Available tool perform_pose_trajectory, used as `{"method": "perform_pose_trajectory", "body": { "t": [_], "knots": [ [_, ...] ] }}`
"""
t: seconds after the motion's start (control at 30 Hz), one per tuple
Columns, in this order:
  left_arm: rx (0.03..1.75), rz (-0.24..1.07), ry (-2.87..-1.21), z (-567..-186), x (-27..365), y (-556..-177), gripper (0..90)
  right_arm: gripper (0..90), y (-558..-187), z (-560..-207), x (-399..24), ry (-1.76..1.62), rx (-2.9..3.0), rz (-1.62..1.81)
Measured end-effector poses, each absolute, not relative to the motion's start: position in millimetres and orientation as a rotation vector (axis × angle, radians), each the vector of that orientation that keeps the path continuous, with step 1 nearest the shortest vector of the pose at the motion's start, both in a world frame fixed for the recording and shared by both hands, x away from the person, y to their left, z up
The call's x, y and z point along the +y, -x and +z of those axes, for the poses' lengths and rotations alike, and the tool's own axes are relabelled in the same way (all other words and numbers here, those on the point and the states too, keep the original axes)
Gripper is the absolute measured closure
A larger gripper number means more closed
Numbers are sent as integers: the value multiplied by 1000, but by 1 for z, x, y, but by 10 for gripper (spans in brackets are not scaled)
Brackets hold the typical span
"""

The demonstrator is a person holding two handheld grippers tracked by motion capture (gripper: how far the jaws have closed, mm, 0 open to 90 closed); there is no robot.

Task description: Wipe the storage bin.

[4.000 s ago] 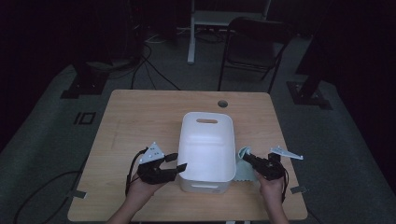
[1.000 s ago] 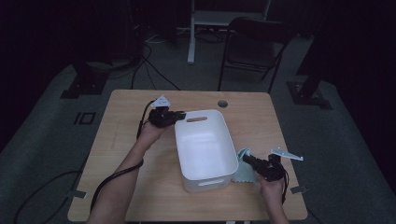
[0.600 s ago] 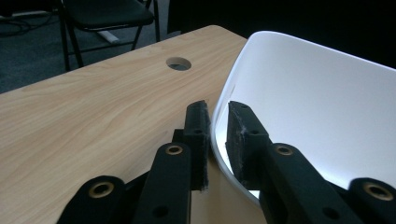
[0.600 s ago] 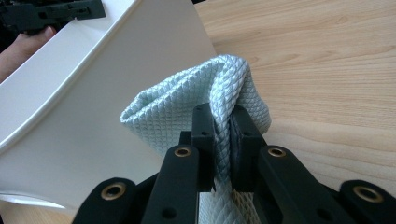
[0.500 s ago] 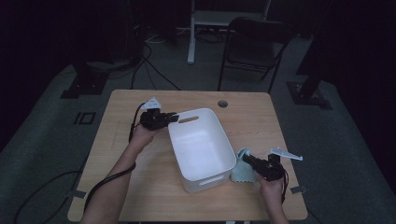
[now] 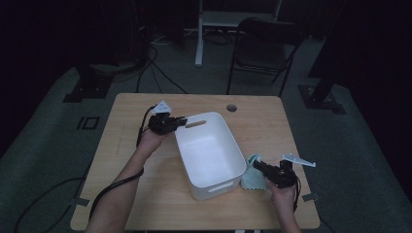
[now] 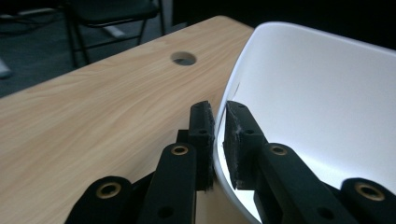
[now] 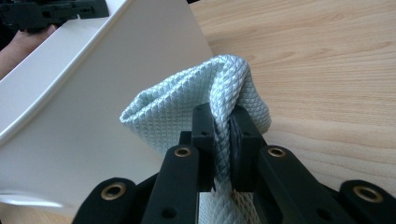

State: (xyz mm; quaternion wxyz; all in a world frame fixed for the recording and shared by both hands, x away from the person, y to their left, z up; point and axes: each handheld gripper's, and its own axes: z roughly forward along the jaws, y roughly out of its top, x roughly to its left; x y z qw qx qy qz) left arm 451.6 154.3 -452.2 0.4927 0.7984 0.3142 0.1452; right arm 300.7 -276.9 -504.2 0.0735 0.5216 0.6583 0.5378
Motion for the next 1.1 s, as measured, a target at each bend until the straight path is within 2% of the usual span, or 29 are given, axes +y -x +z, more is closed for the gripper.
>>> {"method": "perform_pose_trajectory", "body": {
  "t": [0.3,0.47,0.5,0.6,0.77,1.1],
  "knots": [
    [845,371,-1897,-452,168,-439,833,827,-300,-502,-281,-1574,1955,1627],
    [825,314,-1866,-456,171,-443,793,827,-299,-501,-280,-1568,1955,1629],
    [825,318,-1872,-456,170,-444,754,828,-299,-501,-280,-1569,1957,1626],
    [821,303,-1872,-458,168,-448,753,827,-299,-502,-280,-1572,1960,1623],
    [822,308,-1861,-458,167,-449,829,828,-300,-503,-279,-1569,1966,1618],
    [955,449,-1870,-453,178,-429,862,828,-299,-501,-280,-1567,1960,1622]
  ]
}}
